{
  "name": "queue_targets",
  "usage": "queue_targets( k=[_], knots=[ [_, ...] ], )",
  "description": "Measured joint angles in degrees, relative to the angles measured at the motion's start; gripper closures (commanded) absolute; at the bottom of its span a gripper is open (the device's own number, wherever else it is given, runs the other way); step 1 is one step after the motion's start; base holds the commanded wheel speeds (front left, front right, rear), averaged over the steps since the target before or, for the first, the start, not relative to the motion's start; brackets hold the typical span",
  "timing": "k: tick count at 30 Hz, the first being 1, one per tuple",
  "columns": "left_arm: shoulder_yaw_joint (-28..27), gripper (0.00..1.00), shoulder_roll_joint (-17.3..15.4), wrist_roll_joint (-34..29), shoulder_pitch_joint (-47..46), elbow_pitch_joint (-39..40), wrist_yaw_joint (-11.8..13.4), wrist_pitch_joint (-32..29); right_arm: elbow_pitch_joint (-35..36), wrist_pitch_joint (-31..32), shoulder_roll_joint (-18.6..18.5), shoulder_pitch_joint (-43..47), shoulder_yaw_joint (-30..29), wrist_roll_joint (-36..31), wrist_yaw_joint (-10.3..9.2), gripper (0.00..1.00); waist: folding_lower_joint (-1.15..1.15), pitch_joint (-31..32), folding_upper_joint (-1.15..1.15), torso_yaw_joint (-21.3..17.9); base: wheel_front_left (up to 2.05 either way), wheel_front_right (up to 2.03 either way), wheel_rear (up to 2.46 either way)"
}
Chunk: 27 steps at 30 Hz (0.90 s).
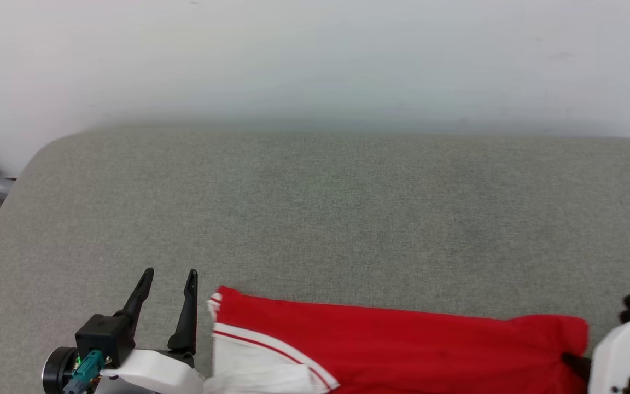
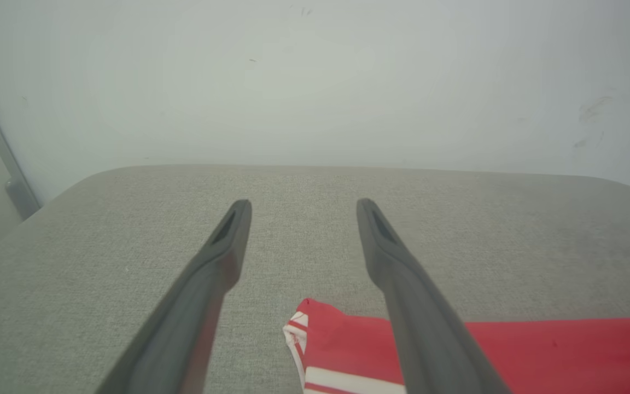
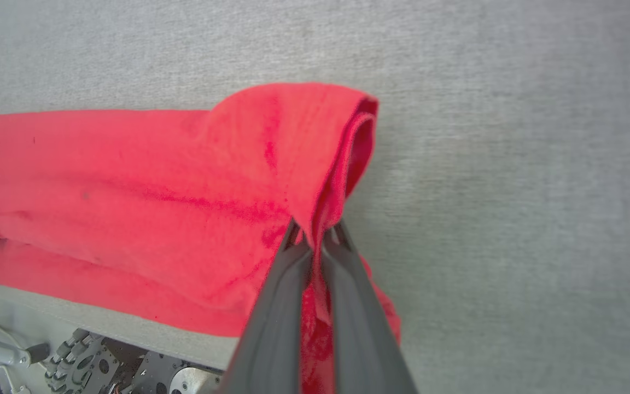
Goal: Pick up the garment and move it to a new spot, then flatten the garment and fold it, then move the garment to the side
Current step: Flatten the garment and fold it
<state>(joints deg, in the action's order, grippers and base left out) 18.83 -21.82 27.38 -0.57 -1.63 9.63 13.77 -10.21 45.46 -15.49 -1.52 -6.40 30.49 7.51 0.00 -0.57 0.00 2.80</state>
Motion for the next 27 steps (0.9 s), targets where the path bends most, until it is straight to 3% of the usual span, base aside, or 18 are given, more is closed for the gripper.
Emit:
queue_targets(
  k=[7,11,15,16,22,27],
  knots=[
    [0.5,0.00,-0.2,-0.4,0.6,0.5,0.6,-0.1,-2.5,1.9,-1.7,-0.4,-11.1,-2.7,0.00,1.00,0.00,1.1,0.00,-0.7,0.00,0.00,0.00],
    [0.8,0.00,-0.4,-0.5,0.7,0.7,0.7,-0.3,-2.8,5.1,0.1,-1.3,-16.6,-2.9,-0.01,1.00,0.00,1.3,0.00,-0.9,0.00,0.00,0.00],
    [1.0,0.00,-0.5,-0.5,0.8,0.7,1.0,-0.5,-3.7,13.5,5.9,-2.9,-21.3,3.7,-0.01,1.00,0.00,1.5,0.00,-0.9,0.00,0.00,0.00],
    [1.4,0.00,-0.5,-0.5,0.8,0.7,0.9,-0.5,-3.4,19.7,10.1,-3.6,-24.0,10.0,-0.01,1.00,0.00,1.7,0.00,-0.6,0.00,0.00,0.00],
    [1.8,0.00,-0.5,-0.5,0.7,0.7,0.9,-0.8,-5.9,29.6,12.3,-4.9,-26.8,23.7,-0.01,1.00,0.00,2.1,0.00,0.3,0.00,0.00,0.00],
    [2.4,0.00,-0.5,-0.5,0.1,0.9,0.6,-1.0,-11.9,28.8,12.5,-6.3,-19.1,37.3,-0.01,1.00,0.00,1.9,0.00,1.4,0.00,0.00,0.00]
  ],
)
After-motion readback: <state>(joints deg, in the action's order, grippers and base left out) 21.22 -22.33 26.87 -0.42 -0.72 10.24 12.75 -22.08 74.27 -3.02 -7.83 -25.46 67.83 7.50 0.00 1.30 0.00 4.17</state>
